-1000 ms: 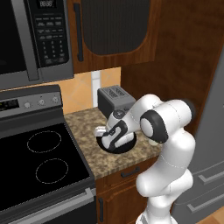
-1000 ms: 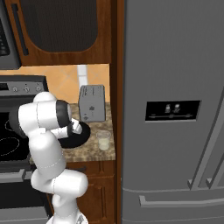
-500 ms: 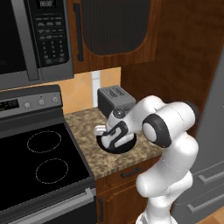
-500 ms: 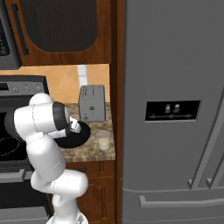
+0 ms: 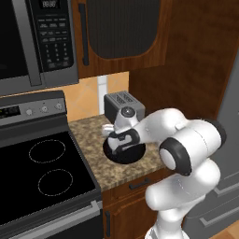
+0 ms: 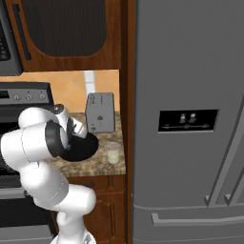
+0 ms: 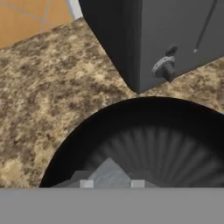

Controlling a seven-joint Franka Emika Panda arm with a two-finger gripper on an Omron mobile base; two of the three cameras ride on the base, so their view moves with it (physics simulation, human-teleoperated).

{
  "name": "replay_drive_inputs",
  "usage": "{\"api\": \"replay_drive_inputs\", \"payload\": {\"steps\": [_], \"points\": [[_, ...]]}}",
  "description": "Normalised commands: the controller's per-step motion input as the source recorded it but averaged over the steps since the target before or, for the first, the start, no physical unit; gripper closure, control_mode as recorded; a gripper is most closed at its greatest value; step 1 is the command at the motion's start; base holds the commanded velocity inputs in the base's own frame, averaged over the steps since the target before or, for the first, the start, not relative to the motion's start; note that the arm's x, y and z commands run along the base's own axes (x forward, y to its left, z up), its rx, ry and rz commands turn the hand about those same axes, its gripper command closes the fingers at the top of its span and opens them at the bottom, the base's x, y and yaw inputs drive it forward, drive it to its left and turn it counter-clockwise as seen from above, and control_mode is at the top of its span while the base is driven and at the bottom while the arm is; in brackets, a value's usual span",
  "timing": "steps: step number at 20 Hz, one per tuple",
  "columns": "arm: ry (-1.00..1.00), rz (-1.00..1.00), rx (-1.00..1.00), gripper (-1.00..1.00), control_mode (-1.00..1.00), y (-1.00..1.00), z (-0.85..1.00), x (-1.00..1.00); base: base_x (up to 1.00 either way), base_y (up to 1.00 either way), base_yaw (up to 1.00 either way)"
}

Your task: Grab a lemon wedge from the fridge and one ice cube from the ice bowl, and put them in the glass of lemonade.

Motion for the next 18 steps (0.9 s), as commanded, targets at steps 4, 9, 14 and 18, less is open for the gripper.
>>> {"api": "replay_drive_inputs", "payload": {"steps": [4, 9, 14, 18], "points": [[-0.04, -0.16, -0.02, 1.00, -1.00, 0.00, 0.31, -0.15, 0.00, 0.00, 0.00], [-0.10, -0.14, 0.00, 1.00, -1.00, 0.00, 0.18, -0.39, 0.00, 0.00, 0.00], [-0.08, -0.15, 0.00, 1.00, -1.00, -0.01, 0.33, -0.42, 0.00, 0.00, 0.00], [-0.03, -0.20, 0.00, 1.00, -1.00, -0.15, 0.32, -0.32, 0.00, 0.00, 0.00]]}}
